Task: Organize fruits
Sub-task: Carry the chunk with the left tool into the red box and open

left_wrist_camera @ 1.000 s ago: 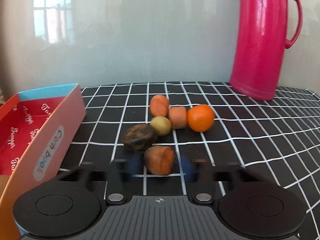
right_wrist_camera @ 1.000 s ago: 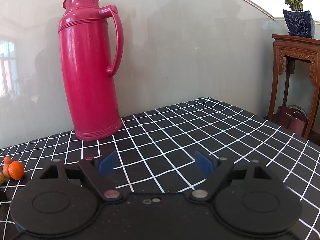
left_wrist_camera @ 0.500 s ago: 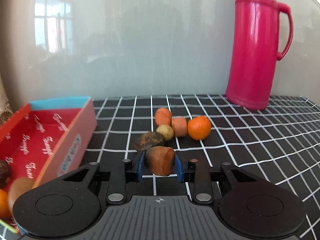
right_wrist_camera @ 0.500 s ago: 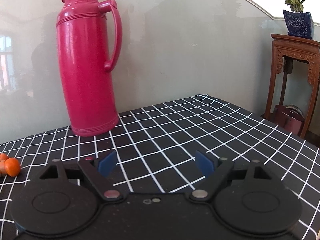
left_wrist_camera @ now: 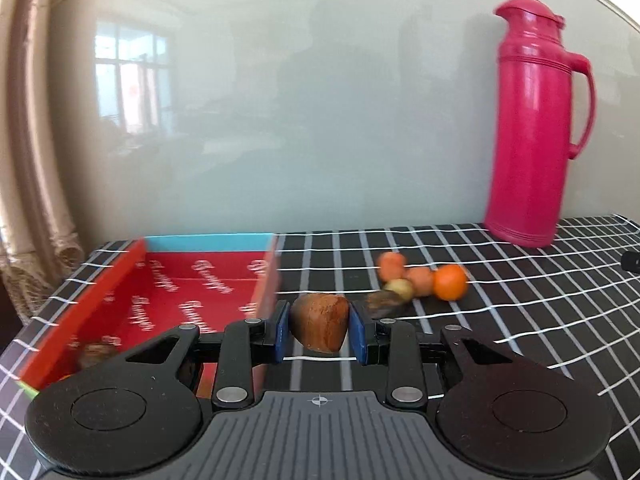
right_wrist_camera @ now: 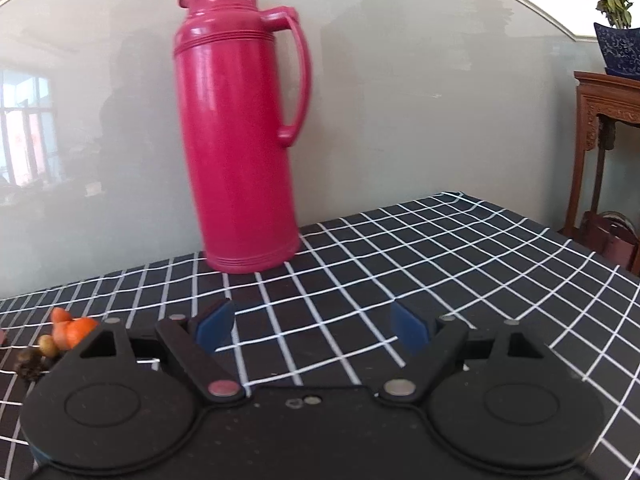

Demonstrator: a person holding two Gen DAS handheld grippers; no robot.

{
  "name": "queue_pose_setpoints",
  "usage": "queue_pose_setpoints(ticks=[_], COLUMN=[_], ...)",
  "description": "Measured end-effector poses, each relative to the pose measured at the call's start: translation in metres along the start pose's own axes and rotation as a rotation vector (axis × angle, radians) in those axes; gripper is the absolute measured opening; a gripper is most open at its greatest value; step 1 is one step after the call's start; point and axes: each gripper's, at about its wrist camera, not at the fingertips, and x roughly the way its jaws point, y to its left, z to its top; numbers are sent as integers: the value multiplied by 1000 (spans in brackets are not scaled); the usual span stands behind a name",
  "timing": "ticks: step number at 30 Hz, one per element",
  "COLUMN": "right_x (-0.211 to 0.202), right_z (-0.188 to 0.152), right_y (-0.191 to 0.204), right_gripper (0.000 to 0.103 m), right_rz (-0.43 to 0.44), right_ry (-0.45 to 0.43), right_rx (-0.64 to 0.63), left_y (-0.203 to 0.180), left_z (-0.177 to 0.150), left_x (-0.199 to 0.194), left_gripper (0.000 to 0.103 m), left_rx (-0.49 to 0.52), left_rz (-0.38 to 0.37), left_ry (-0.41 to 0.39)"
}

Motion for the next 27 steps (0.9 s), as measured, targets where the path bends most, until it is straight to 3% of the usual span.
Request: queue_pose_setpoints(ticks=[13,21,22,23,25,27], right_x=[-5,-6,-7,-7,-8,-8], right_z=[-6,-10,-10,-10,-11,-11], right_y=[32,50,52,54,57,59], right_gripper=[85,85,85,85,85,85], right_rz=[50,71,75,79,83,85], right_ry=[6,9,9,9,9,11], right_rx=[-26,-34,-35,-37,-42,-46], left_y=[85,103,103,103,102,100], left_z=[-10,-19,-19,-19,-19,-17], left_x=[-4,0,-2,-3,-9,-14], left_gripper=[32,32,43,68,92,92], left_rx=[-103,-109,-108,-105,-92,-76], left_rz=[165,228,231,233,259,262], left_ry=[6,25,21,17,-20,-45])
